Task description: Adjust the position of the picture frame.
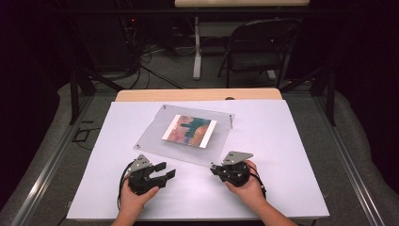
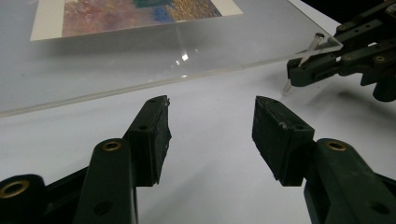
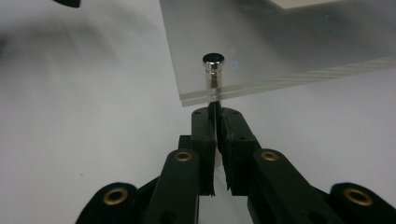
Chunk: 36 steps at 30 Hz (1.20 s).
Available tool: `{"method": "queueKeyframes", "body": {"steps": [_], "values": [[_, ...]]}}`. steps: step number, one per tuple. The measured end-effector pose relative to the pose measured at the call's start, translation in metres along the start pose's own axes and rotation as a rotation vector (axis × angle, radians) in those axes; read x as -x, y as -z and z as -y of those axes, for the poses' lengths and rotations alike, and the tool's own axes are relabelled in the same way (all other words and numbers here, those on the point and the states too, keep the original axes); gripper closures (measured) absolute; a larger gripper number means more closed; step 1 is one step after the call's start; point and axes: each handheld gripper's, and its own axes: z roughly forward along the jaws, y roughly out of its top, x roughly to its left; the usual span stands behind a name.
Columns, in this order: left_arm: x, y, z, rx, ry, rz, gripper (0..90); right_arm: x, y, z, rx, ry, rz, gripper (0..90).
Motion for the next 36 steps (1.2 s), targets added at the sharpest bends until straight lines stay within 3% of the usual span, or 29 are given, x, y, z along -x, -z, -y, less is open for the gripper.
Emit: {"method": "queueKeyframes", "body": {"steps": [4,5,11,15,21,22,25,27,32,33,36], "values": [[-0.003,0.005,0.002,0.006,0.015,-0.015,46.4,-0.013,-0.006,-0.006,-0.009,0.031,-0.038,84.9],[-0.004,0.007,0.002,0.005,0.022,-0.020,46.4,-0.023,-0.011,-0.011,-0.011,0.047,-0.059,85.2],[-0.012,0.020,0.007,0.016,0.047,-0.050,46.5,-0.046,-0.027,-0.021,0.009,0.035,-0.132,85.1],[-0.012,0.025,0.010,0.023,0.057,-0.060,46.8,-0.054,-0.037,-0.020,-0.011,0.070,-0.144,84.8],[-0.006,0.023,0.012,0.012,0.058,-0.044,46.6,-0.047,-0.033,-0.016,-0.012,0.059,-0.170,82.3],[-0.004,0.023,0.013,0.007,0.051,-0.039,46.6,-0.044,-0.025,-0.014,-0.007,0.037,-0.192,76.6],[0.002,0.021,0.014,-0.009,0.032,-0.028,46.6,-0.041,-0.018,-0.013,-0.012,0.032,-0.195,73.7],[0.006,0.018,0.015,-0.011,0.025,-0.019,46.9,-0.036,-0.003,-0.009,-0.003,0.024,-0.180,70.6],[0.011,0.015,0.016,-0.016,0.012,-0.008,48.1,-0.027,0.013,-0.006,0.022,0.010,-0.143,66.4],[0.014,0.012,0.016,-0.019,0.004,-0.004,48.1,-0.021,0.020,-0.004,0.032,0.011,-0.104,63.4],[0.016,0.010,0.016,-0.030,-0.006,0.007,48.2,-0.014,0.025,-0.003,0.036,0.008,-0.068,62.8]]}}
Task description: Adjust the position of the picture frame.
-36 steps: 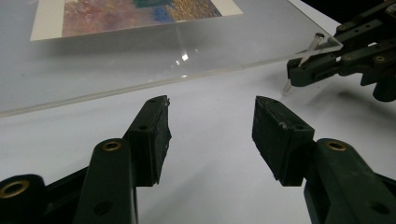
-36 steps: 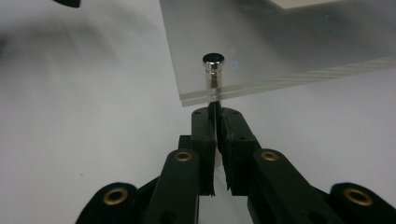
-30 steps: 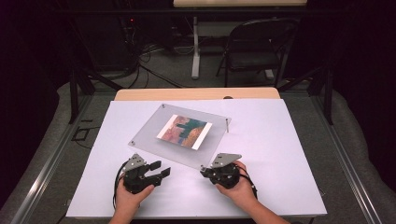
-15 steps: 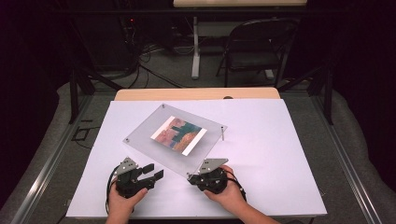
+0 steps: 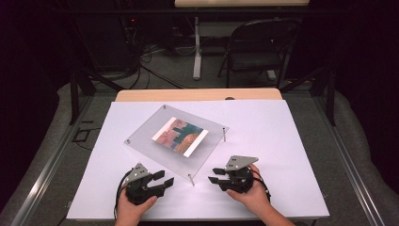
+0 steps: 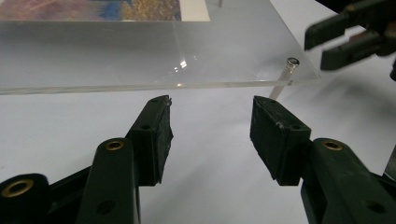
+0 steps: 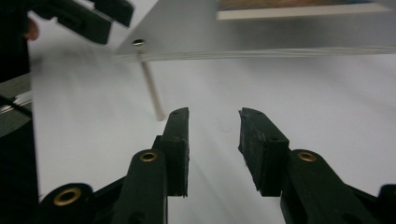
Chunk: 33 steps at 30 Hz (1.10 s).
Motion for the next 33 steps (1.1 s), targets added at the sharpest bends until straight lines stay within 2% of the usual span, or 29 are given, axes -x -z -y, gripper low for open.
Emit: {"method": "queueKeyframes", "body": {"steps": [1,3,5,8,9,12,16,20,21,29,33], "values": [[0.002,-0.002,0.000,0.001,-0.004,0.008,48.6,0.010,0.005,0.000,0.026,-0.040,0.020,62.7],[0.004,-0.004,0.000,-0.008,-0.016,0.018,48.6,0.016,0.010,0.000,0.051,-0.075,0.027,61.5],[0.007,-0.008,0.000,-0.017,-0.037,0.028,48.5,0.021,0.013,0.001,0.061,-0.080,0.053,60.1],[0.010,-0.012,0.001,-0.022,-0.043,0.030,48.5,0.024,0.015,0.004,0.066,-0.095,0.072,58.7],[0.012,-0.015,0.001,-0.032,-0.051,0.042,49.3,0.026,0.017,0.005,0.070,-0.103,0.081,58.8],[0.015,-0.020,0.003,-0.044,-0.064,0.061,52.5,0.029,0.018,0.005,0.084,-0.109,0.085,59.9],[0.017,-0.023,0.005,-0.051,-0.059,0.070,55.6,0.031,0.019,0.002,0.104,-0.116,0.087,61.6],[0.021,-0.027,0.003,-0.048,-0.048,0.076,59.5,0.034,0.016,0.002,0.097,-0.109,0.123,61.6],[0.023,-0.029,0.002,-0.045,-0.054,0.082,60.8,0.037,0.016,0.004,0.102,-0.128,0.129,60.6],[0.030,-0.043,0.001,-0.074,-0.077,0.089,63.2,0.043,0.022,0.004,0.122,-0.136,0.144,61.5],[0.033,-0.047,0.001,-0.080,-0.079,0.089,65.9,0.048,0.021,0.003,0.133,-0.160,0.149,60.9]]}}
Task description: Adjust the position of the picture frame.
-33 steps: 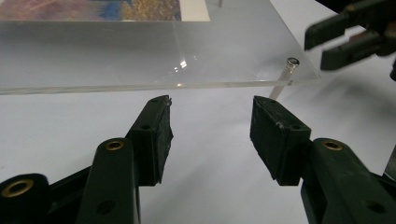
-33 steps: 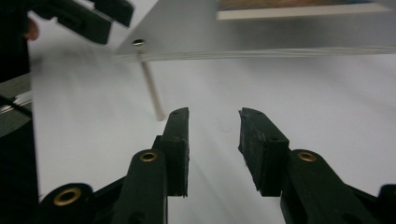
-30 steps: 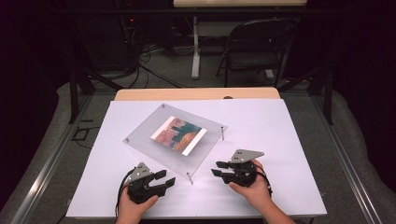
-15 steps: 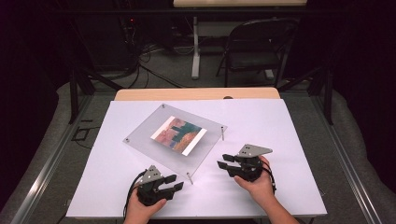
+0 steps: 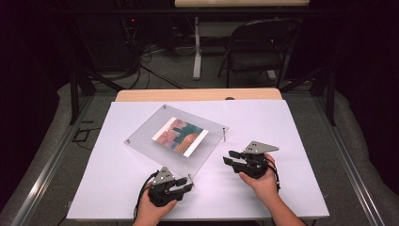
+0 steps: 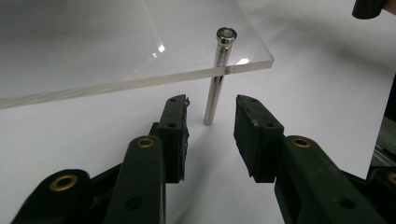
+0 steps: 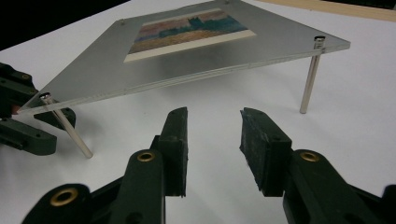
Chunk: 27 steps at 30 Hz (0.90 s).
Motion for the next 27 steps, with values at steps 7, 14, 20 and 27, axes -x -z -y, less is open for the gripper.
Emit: {"method": "queueKeyframes", "body": {"steps": [7,14,20,27], "values": [[0.001,-0.010,-0.005,0.010,-0.020,-0.017,71.3,0.001,0.000,0.000,0.007,-0.004,0.012,59.4],[0.002,-0.018,-0.008,0.005,-0.015,-0.018,79.1,0.005,-0.002,0.002,-0.009,-0.010,0.026,57.6],[0.004,-0.017,-0.009,0.003,-0.017,-0.025,85.2,0.011,-0.001,0.001,-0.002,-0.020,0.054,56.2],[0.002,-0.008,-0.010,0.001,0.003,-0.014,85.6,0.016,-0.009,0.000,-0.006,-0.019,0.089,58.4]]}}
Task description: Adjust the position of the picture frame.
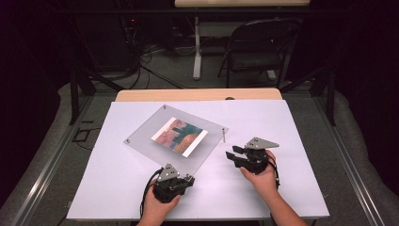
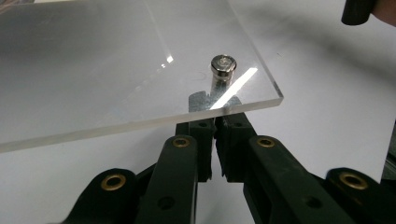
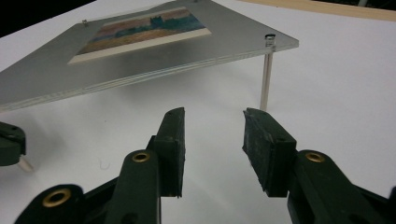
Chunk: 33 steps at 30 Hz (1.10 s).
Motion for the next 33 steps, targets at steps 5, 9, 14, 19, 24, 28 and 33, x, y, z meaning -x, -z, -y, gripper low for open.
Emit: {"method": "queueKeyframes", "body": {"steps": [5,9,14,19,24,28,33], "values": [[-0.004,0.017,0.001,0.009,0.019,-0.008,85.7,0.005,-0.023,-0.005,-0.023,0.002,0.004,63.7],[-0.007,0.029,0.003,0.024,0.035,-0.011,85.7,0.006,-0.035,-0.007,-0.048,0.024,0.011,63.6],[-0.012,0.044,0.007,0.046,0.061,-0.022,85.7,0.009,-0.058,-0.013,-0.052,0.056,-0.007,63.8],[-0.013,0.047,0.010,0.053,0.068,-0.037,85.7,0.008,-0.068,-0.018,-0.043,0.057,-0.027,68.8],[-0.014,0.055,0.013,0.068,0.080,-0.062,85.7,0.006,-0.078,-0.019,-0.060,0.048,-0.059,76.0],[-0.014,0.058,0.014,0.070,0.085,-0.075,85.7,0.006,-0.083,-0.018,-0.075,0.051,-0.080,80.3],[-0.016,0.060,0.016,0.078,0.094,-0.074,85.7,0.006,-0.080,-0.022,-0.053,0.052,-0.093,85.1]]}}
